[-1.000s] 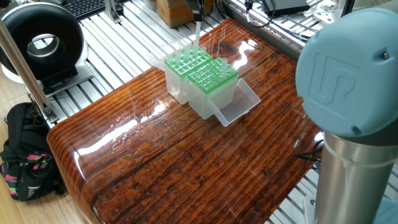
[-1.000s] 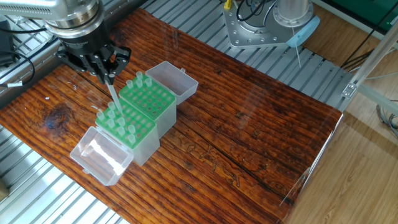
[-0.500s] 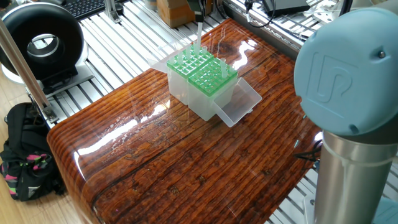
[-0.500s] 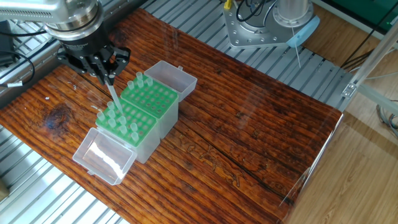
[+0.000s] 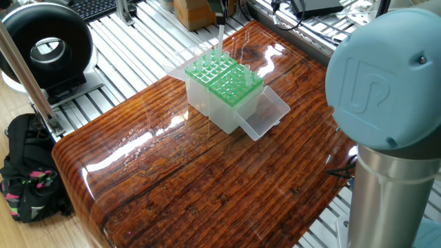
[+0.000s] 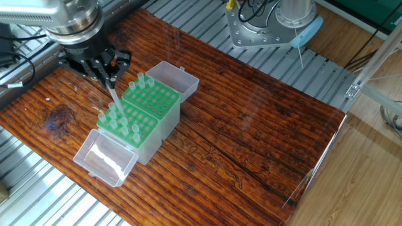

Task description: Transfer all large pipette tips from one holder to another

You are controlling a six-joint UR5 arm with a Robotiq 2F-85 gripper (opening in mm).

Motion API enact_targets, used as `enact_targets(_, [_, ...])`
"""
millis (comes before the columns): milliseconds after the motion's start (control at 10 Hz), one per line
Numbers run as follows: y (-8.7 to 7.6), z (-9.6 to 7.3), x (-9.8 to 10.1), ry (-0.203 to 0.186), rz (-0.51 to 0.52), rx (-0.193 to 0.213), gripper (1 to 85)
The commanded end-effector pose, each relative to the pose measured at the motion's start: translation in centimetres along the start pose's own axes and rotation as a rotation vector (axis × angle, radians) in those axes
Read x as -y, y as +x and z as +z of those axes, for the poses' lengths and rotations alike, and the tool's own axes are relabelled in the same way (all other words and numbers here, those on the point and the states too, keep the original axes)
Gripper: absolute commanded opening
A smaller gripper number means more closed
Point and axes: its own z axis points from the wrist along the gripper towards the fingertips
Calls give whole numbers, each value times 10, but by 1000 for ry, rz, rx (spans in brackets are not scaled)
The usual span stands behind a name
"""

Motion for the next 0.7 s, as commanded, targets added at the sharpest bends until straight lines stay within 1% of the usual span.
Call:
enact_targets(0, [-4,2,1,-5,-6,8,257])
enact_targets(200, [-6,2,0,-16,-8,12,280])
enact_targets(400, [-5,2,-1,-17,-8,11,283])
enact_targets(600, [-4,2,-6,-32,11,8,283])
